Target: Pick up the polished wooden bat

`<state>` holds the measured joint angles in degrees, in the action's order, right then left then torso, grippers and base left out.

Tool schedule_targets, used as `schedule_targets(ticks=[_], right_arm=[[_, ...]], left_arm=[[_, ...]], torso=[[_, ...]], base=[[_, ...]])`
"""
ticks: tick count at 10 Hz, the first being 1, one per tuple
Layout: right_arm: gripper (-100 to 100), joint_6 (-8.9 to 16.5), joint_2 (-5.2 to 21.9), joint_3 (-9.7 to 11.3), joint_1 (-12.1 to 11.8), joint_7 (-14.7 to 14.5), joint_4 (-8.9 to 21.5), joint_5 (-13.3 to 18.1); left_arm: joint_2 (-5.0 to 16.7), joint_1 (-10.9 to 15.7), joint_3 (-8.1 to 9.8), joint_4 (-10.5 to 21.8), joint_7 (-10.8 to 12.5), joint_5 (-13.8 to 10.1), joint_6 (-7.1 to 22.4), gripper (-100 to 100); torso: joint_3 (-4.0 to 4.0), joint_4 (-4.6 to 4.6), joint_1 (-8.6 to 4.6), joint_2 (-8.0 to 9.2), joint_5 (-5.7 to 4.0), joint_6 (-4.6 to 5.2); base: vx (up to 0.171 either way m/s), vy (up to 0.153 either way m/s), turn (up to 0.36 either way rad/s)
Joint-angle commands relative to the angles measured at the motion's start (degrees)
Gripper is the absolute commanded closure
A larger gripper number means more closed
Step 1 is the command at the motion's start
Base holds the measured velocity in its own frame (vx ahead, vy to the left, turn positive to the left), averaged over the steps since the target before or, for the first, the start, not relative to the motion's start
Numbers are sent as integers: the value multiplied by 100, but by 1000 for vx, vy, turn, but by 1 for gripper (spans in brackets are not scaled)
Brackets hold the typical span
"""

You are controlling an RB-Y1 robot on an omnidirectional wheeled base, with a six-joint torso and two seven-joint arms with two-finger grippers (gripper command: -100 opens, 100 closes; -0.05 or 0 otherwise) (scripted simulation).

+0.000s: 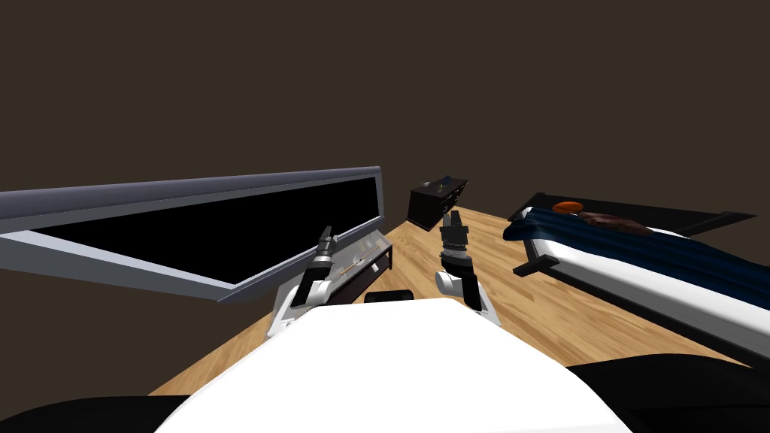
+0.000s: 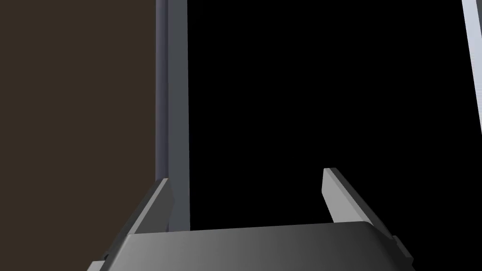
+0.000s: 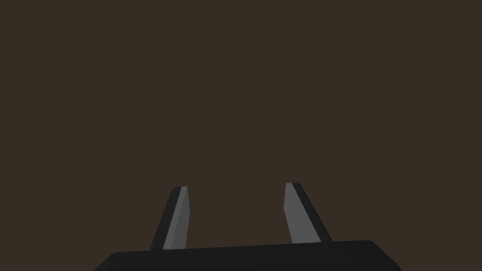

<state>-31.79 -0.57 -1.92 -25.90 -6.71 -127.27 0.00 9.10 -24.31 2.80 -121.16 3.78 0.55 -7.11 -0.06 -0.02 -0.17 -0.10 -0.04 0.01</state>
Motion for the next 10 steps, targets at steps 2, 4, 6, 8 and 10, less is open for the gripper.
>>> schedule_targets(ticks=[2, 4, 6, 8, 10], right_arm=[[0, 0, 0, 0, 0, 0, 0, 0], [0, 0, 0, 0, 0, 0, 0, 0], [0, 0, 0, 0, 0, 0, 0, 0], [0, 0, 0, 0, 0, 0, 0, 0], [0, 0, 0, 0, 0, 0, 0, 0]], left_arm=[[106, 134, 155, 220, 87, -142, 437, -100], [144, 225, 236, 359, 130, -224, 754, -100], [181, 319, 316, 513, 174, -307, 1090, -100], [219, 418, 394, 681, 220, -393, 1423, -100], [260, 521, 470, 864, 268, -480, 1766, -100]], torso=[[0, 0, 4, 1, 0, -1], [0, 0, 3, 0, 0, -1], [1, 0, 4, 2, 0, -1], [0, 0, 3, 1, 0, -1], [-1, -1, 4, 0, 0, -1]], base=[[23, -41, 8], [20, -43, 8], [25, -39, 10], [23, -44, 6], [27, -39, 4]])
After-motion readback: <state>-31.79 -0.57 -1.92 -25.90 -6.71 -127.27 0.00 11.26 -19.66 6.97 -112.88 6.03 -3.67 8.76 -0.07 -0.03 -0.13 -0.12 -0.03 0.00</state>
